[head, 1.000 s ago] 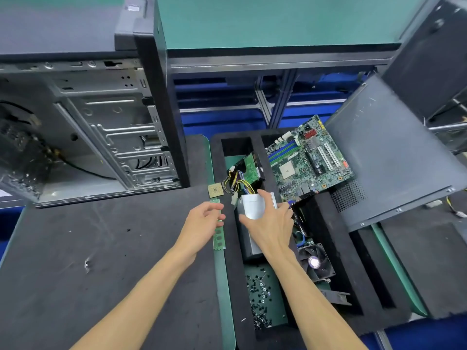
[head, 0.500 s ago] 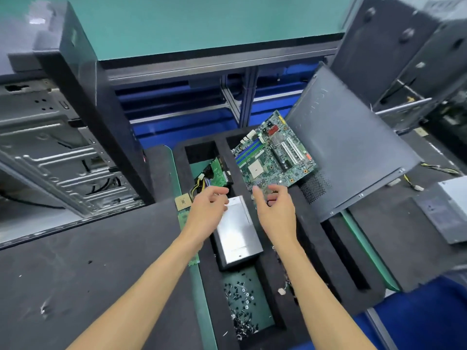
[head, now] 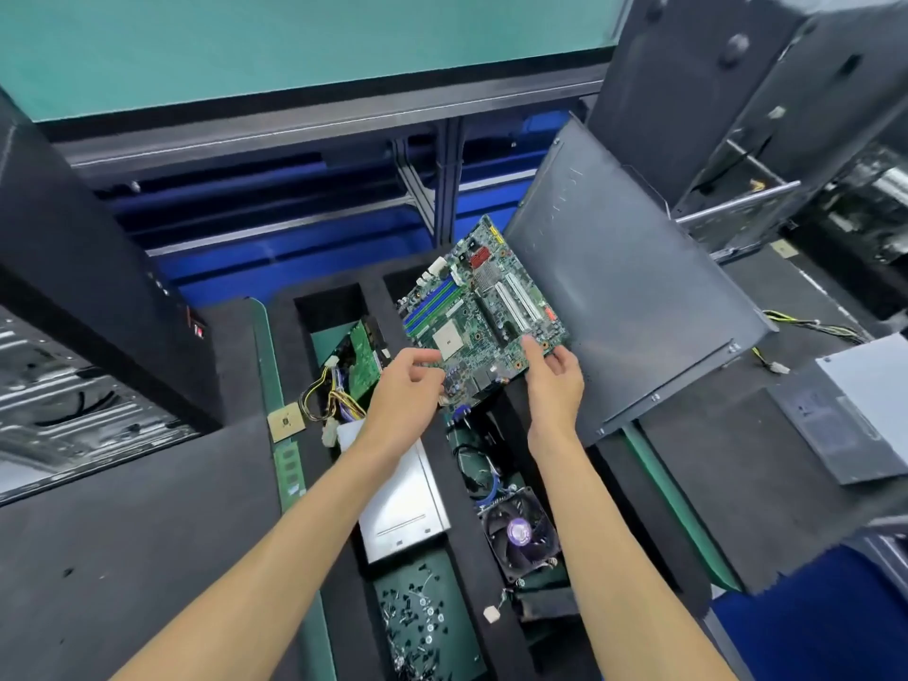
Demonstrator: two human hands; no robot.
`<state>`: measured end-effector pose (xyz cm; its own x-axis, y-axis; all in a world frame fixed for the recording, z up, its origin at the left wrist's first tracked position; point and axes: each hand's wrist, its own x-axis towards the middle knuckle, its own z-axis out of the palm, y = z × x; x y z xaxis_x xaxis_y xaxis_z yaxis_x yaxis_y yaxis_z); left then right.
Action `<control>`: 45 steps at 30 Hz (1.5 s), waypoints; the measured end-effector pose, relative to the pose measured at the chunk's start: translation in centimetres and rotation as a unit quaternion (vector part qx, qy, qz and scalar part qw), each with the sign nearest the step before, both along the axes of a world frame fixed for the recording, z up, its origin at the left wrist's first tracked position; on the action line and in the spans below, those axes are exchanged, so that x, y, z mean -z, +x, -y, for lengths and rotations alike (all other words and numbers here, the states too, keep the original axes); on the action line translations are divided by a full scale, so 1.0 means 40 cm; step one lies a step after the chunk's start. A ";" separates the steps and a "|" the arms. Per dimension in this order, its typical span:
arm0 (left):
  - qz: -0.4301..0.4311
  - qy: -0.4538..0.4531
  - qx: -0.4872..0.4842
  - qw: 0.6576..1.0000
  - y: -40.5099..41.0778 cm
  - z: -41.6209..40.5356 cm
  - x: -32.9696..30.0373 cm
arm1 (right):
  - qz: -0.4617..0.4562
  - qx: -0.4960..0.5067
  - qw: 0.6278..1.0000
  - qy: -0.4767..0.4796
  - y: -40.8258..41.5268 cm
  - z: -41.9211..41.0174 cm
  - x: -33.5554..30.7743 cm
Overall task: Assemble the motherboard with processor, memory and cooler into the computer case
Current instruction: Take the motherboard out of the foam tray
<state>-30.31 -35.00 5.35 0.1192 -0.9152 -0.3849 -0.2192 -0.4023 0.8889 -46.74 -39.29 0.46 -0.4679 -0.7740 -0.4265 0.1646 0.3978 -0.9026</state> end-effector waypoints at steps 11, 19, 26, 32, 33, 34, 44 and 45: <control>-0.012 -0.010 -0.018 1.000 0.043 -0.004 0.025 | 0.049 -0.018 0.998 0.036 0.039 0.098 0.055; -0.019 -0.010 -0.020 1.000 0.069 -0.039 0.008 | 0.006 0.062 0.997 -0.045 0.102 0.103 0.040; -0.022 -0.024 -0.030 0.999 0.099 -0.054 -0.004 | -0.041 0.095 0.989 -0.107 0.137 0.091 0.033; -0.024 -0.043 -0.032 0.998 0.105 -0.052 -0.001 | -0.039 0.155 0.974 -0.157 0.119 0.073 -0.017; -0.027 -0.043 -0.034 0.998 0.101 -0.051 -0.001 | -0.042 0.163 0.972 -0.162 0.116 0.073 -0.037; -0.029 -0.043 -0.035 0.998 0.096 -0.049 -0.003 | -0.044 0.167 0.971 -0.168 0.113 0.073 -0.055; 0.008 -0.062 -0.069 0.996 0.075 -0.033 -0.073 | 0.002 0.233 0.949 -0.214 0.070 0.034 -0.270; 0.010 -0.057 -0.073 0.996 0.077 -0.035 -0.080 | 0.017 0.239 0.948 -0.209 0.067 0.024 -0.286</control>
